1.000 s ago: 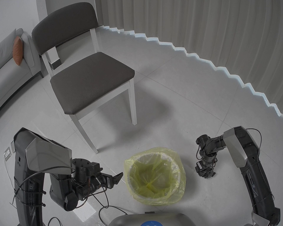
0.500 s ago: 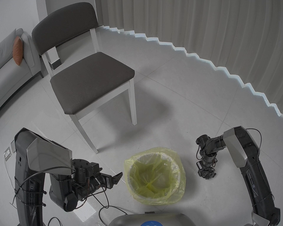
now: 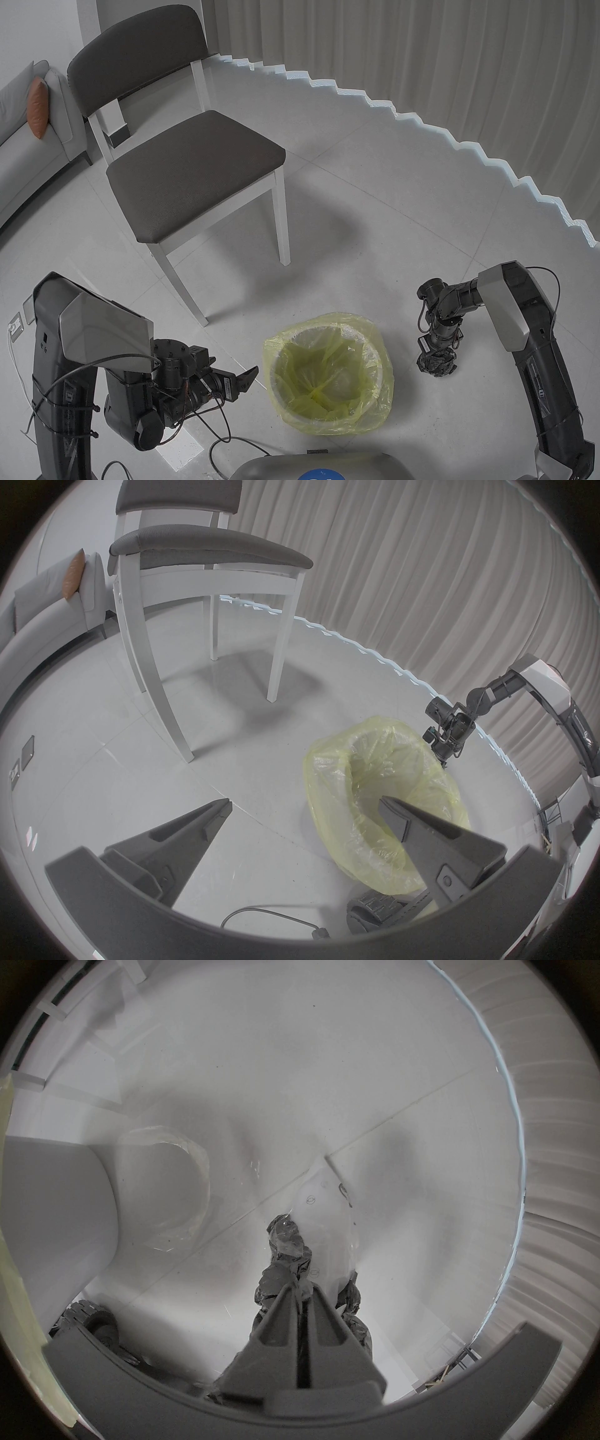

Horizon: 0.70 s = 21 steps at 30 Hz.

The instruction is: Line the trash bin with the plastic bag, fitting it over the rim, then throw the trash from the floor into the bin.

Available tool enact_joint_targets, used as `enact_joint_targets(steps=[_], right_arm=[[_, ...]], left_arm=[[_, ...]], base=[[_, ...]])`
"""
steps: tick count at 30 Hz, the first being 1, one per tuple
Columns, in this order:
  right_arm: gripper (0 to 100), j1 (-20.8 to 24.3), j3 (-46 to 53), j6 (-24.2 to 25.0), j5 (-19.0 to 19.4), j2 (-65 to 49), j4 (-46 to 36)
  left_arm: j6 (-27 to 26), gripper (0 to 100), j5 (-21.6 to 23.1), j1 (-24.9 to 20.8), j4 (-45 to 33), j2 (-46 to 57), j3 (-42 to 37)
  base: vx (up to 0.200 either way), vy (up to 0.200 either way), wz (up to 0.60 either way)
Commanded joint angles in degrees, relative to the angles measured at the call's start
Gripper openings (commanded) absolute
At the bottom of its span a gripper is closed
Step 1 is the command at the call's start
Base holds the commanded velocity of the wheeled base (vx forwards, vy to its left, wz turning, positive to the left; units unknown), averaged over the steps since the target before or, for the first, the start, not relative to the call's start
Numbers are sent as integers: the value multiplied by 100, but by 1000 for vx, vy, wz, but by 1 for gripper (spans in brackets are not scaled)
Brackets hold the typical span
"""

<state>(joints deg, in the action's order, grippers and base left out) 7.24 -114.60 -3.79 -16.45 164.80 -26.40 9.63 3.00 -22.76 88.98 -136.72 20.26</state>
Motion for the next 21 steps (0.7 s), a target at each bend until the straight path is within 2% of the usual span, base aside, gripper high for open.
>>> enact_joint_targets(steps=[1, 10, 21], right_arm=[[0, 5, 1, 10, 1, -309, 30], [0, 14, 52, 89, 1, -862, 74], [0, 41, 852, 98, 19, -1741, 294]], left_arm=[[4, 100, -10, 0, 58, 40, -75], [30, 100, -19, 8, 67, 242, -189], [153, 100, -27, 61, 67, 506, -374]], base=[[0, 0, 0], [0, 0, 0], [0, 0, 0]])
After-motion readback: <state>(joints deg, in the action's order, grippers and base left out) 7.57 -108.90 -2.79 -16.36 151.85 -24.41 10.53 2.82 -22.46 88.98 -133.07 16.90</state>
